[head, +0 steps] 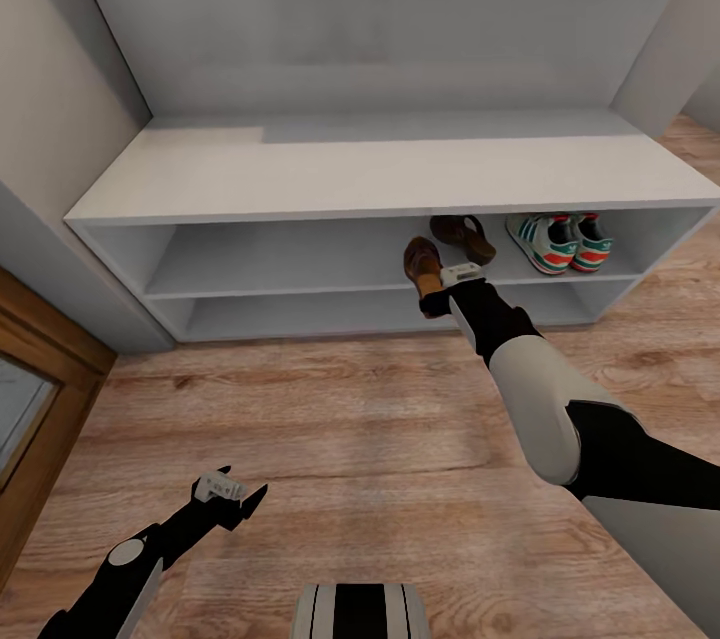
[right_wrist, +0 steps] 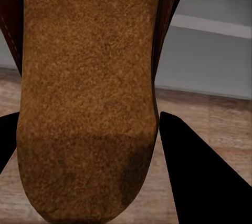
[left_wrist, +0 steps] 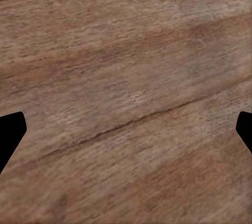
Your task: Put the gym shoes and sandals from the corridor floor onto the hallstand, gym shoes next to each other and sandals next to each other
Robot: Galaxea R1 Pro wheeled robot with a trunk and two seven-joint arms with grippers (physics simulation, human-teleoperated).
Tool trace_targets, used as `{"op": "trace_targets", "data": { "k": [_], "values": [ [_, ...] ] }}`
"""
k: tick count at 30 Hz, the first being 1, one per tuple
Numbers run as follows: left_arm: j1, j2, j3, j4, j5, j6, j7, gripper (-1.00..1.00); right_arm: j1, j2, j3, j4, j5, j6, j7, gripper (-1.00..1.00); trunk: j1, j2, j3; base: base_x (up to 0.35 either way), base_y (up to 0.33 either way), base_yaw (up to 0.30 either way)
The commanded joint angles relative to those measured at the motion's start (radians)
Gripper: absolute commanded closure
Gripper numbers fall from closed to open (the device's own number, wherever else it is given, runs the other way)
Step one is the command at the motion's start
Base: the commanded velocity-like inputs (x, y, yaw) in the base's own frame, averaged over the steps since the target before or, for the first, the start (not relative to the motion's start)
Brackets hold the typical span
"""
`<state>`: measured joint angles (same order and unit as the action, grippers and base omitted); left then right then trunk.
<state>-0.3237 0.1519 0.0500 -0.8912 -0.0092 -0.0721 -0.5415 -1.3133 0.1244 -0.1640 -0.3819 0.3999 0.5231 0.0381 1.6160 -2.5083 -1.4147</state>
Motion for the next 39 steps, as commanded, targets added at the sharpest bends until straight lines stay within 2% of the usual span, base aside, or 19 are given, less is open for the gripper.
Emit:
{"op": "trace_targets", "data": {
  "k": [1, 12, 30, 39],
  "values": [
    [0.000, 0.000, 0.000, 0.000, 0.000, 0.000, 0.000, -1.00, 0.000, 0.000, 0.000, 0.000, -0.003, 0.000, -0.001, 1.00, 0.000, 0.000, 0.000, 0.032, 0.000, 0.000],
    [0.000, 0.000, -0.001, 0.000, 0.000, 0.000, 0.000, -1.00, 0.000, 0.000, 0.002, 0.000, 0.001, 0.000, 0.000, 1.00, 0.000, 0.000, 0.000, 0.167, 0.000, 0.000],
    [0.000, 0.000, -0.002, -0.001, 0.000, 0.000, 0.000, -1.00, 0.001, -0.007, 0.013, 0.001, 0.009, 0.000, 0.009, 1.00, 0.000, 0.000, 0.000, 0.014, 0.000, 0.000],
    [0.000, 0.000, -0.002, -0.002, 0.000, 0.001, 0.000, -1.00, 0.003, -0.009, 0.020, 0.039, 0.013, -0.061, 0.022, 1.00, 0.000, 0.000, 0.000, 0.076, 0.000, 0.000]
  ]
}}
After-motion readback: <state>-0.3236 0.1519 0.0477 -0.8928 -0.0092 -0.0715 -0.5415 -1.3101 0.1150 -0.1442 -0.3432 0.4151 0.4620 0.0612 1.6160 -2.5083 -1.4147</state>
